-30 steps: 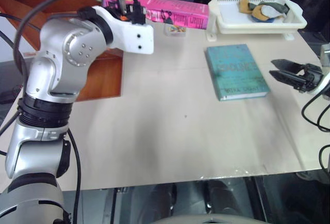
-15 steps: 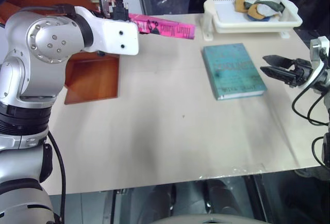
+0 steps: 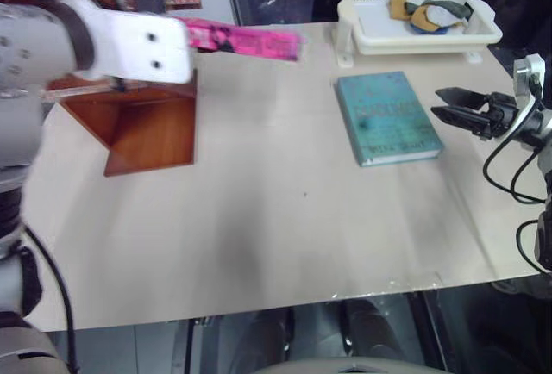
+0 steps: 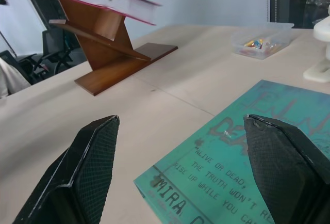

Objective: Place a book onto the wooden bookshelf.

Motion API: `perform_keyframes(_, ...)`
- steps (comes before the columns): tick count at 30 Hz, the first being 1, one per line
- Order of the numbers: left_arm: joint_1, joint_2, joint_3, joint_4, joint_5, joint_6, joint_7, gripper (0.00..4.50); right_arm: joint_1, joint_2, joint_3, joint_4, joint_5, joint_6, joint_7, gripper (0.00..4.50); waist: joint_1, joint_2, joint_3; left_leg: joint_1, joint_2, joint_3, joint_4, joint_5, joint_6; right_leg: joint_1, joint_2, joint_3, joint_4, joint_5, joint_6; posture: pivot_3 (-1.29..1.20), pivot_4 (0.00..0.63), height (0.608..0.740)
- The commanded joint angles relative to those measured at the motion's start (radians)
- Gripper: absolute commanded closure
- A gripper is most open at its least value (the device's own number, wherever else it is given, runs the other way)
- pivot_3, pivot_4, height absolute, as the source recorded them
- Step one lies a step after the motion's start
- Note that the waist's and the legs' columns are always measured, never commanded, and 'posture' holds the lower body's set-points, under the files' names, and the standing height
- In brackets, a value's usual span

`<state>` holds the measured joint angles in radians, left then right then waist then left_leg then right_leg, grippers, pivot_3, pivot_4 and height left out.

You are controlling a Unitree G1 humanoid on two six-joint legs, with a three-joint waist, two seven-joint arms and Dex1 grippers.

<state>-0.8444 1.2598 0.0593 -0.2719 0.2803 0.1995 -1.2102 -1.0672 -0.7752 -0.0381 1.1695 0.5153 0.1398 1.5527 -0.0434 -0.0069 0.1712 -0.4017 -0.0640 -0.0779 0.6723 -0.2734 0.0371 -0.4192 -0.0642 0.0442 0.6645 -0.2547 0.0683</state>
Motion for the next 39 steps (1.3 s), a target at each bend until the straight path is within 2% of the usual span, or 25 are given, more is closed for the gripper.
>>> perform_keyframes(1,0.045,0.076,0.097,-0.029,-0.057,-0.009,-0.038,4.24,-0.033,-0.013,-0.012,-0.001,0.001,-0.023,0.062,0.57,0.004,0.0,0.0,0.0,0.0,0.0,0.0,0.0,0.0,0.0,0.0,0.0,0.0,0.0,0.0,0.0,0.15,0.74)
perform_keyframes(4,0.076,0.126,0.138,-0.008,-0.077,-0.032,-0.027,4.24,-0.043,-0.013,-0.012,0.006,-0.005,-0.024,0.062,0.57,0.006,0.0,0.0,0.0,0.0,0.0,0.0,0.0,0.0,0.001,-0.001,-0.001,0.0,0.0,0.0,0.0,0.15,0.74)
perform_keyframes(8,0.09,0.145,0.165,-0.001,-0.105,-0.034,-0.006,4.24,-0.045,-0.016,-0.006,0.003,-0.004,-0.018,0.062,0.57,0.003,0.0,0.0,0.0,0.0,-0.001,0.001,0.0,0.0,0.001,0.0,-0.001,0.0,0.0,0.0,0.0,0.15,0.74)
perform_keyframes(13,0.185,0.186,0.246,0.009,-0.117,-0.04,-0.024,4.24,-0.048,-0.027,-0.002,-0.003,0.003,-0.007,0.062,0.57,-0.001,0.001,0.0,0.0,0.0,0.0,0.0,0.0,0.0,0.0,0.0,0.0,0.0,0.0,0.0,0.0,0.15,0.74)
perform_keyframes(20,0.31,0.214,0.347,0.043,-0.118,-0.051,-0.043,4.24,-0.048,-0.034,0.081,-0.06,0.075,0.055,0.062,0.57,0.0,0.002,0.001,0.0,0.0,0.0,0.0,0.0,0.0,0.0,0.0,0.0,0.0,0.0,0.0,0.0,0.15,0.74)
perform_keyframes(33,0.405,0.247,0.395,0.171,-0.123,-0.134,-0.023,4.24,-0.077,-0.04,0.176,-0.291,0.396,0.136,0.062,0.57,0.001,0.003,0.002,0.0,0.001,0.0,-0.001,0.0,0.0,0.0,-0.003,0.0,0.0,0.0,0.0,0.0,0.15,0.74)
perform_keyframes(39,0.425,0.263,0.408,0.199,-0.132,-0.151,-0.022,4.24,-0.073,-0.054,0.197,-0.34,0.474,0.158,0.062,0.57,0.002,0.003,0.002,0.0,0.001,0.0,-0.001,0.0,0.0,0.0,-0.004,-0.001,-0.001,0.0,0.0,0.0,0.15,0.74)
